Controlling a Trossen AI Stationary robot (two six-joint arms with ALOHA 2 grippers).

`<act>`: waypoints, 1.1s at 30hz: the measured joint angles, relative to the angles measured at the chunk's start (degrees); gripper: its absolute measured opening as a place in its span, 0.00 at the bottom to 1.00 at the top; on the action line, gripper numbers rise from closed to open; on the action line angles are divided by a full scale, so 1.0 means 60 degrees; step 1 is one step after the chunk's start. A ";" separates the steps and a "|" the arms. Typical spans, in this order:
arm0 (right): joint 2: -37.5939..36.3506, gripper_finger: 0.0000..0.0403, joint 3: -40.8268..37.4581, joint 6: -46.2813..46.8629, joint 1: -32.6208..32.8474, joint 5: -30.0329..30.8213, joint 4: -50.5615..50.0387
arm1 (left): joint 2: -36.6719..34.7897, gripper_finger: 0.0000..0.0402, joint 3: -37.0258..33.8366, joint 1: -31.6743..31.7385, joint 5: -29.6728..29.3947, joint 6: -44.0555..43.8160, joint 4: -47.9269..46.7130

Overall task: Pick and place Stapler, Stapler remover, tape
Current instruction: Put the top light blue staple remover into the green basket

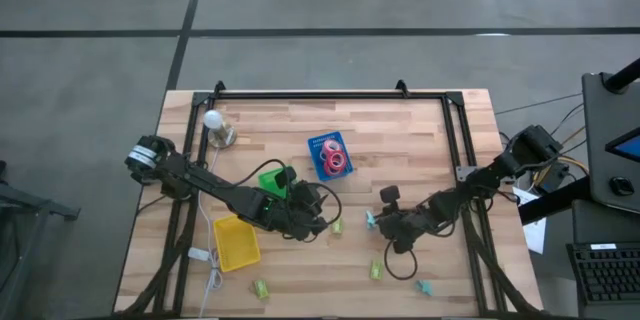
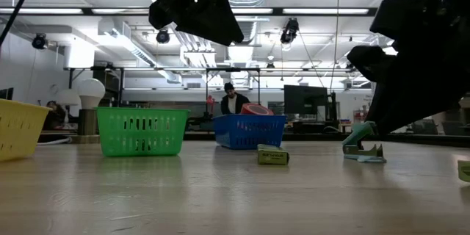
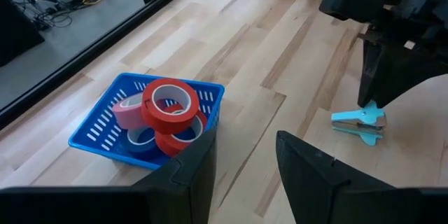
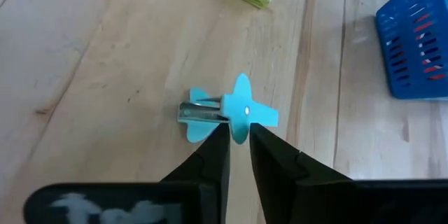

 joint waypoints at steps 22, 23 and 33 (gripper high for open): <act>-0.0064 0.02 0.1396 -0.2028 -0.0309 0.1118 0.1322 | -0.0212 0.38 -0.0138 -0.0262 0.0472 0.0260 -0.0074; -0.0043 0.02 0.1481 -0.2274 -0.0408 0.1126 0.1486 | -0.0234 0.38 -0.0138 -0.0314 0.0515 0.0279 -0.0090; 0.0103 0.02 0.2064 -0.3041 -0.0961 0.0856 0.1680 | -0.0251 0.38 -0.0138 -0.0480 0.0489 0.2190 0.1187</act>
